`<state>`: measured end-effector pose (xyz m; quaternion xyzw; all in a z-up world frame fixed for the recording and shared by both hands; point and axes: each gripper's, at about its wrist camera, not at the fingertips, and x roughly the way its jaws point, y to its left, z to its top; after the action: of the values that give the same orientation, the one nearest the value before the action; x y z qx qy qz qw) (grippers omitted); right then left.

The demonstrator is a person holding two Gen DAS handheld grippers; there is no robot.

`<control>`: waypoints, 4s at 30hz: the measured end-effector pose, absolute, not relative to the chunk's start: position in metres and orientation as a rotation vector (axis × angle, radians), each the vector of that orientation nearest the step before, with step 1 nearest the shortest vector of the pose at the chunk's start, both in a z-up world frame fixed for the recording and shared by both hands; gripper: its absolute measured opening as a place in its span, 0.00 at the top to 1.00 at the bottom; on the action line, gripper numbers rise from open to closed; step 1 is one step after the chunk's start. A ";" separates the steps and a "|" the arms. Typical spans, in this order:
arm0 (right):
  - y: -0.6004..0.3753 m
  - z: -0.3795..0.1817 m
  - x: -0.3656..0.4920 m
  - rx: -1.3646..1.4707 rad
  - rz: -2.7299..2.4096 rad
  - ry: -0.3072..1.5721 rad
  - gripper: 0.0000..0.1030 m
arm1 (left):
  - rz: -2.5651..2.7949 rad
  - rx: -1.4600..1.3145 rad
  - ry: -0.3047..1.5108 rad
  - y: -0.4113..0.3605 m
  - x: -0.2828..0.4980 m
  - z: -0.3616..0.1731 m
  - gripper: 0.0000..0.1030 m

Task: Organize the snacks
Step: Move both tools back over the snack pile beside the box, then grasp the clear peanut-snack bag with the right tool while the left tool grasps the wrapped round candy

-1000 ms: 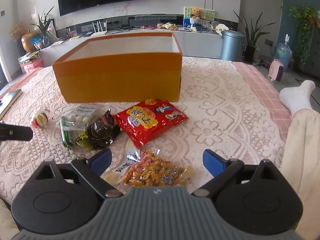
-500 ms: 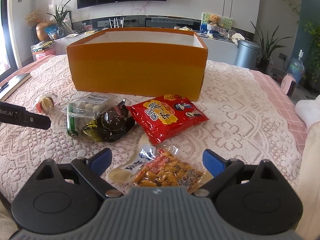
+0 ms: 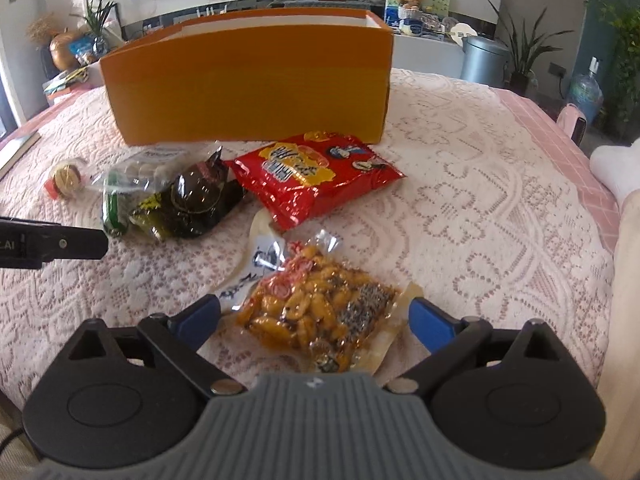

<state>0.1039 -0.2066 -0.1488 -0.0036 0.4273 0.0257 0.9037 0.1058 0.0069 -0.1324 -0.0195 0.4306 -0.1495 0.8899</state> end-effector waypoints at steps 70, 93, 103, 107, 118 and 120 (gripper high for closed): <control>-0.197 -0.152 0.098 0.017 0.065 0.864 0.20 | -0.154 0.002 0.714 0.014 0.111 -0.111 0.44; -0.174 -0.141 0.073 -0.136 0.155 0.776 0.14 | -0.220 0.044 0.697 -0.014 0.070 -0.100 0.44; -0.179 -0.155 0.086 -0.076 0.185 0.869 0.08 | -0.223 0.028 0.710 -0.009 0.072 -0.105 0.44; -0.179 -0.152 0.083 -0.079 0.165 0.841 0.36 | -0.221 0.028 0.713 -0.007 0.072 -0.106 0.44; -0.157 -0.151 0.077 -0.312 0.081 0.744 0.58 | -0.219 0.031 0.709 -0.007 0.071 -0.105 0.44; -0.151 -0.152 0.078 -0.377 0.075 0.715 0.53 | -0.221 0.033 0.709 -0.007 0.071 -0.105 0.44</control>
<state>0.0778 -0.1511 -0.1517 -0.1834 0.3476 0.0367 0.9188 0.0708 -0.0067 -0.1052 0.0163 0.3463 -0.1082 0.9317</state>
